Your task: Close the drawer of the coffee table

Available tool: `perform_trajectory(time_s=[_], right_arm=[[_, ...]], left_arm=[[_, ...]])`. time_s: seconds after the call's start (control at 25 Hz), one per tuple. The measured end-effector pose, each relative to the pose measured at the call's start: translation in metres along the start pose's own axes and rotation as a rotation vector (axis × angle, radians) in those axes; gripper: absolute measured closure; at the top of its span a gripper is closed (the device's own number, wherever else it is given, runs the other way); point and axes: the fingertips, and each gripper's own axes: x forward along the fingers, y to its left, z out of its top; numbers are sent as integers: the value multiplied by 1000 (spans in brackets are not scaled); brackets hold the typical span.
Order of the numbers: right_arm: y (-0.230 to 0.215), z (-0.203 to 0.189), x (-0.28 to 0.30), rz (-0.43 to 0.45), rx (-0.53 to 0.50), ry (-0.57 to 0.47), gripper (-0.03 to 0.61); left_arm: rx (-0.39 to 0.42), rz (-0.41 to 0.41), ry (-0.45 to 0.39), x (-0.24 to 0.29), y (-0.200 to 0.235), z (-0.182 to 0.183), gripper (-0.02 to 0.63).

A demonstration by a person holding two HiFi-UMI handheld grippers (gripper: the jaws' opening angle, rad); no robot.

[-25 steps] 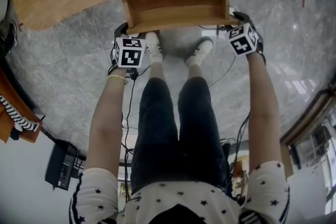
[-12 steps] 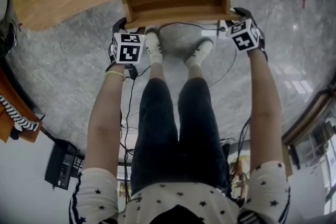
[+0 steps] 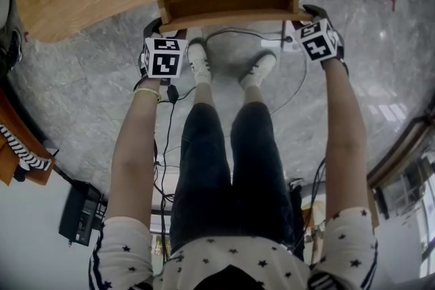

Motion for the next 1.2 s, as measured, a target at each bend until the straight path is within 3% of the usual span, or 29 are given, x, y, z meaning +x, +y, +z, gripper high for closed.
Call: perform_trajectory(time_s=[1.2], right_arm=[[-35, 35, 7, -23, 35, -27, 387]], left_arm=[[-29, 33, -38, 13, 25, 39, 371]])
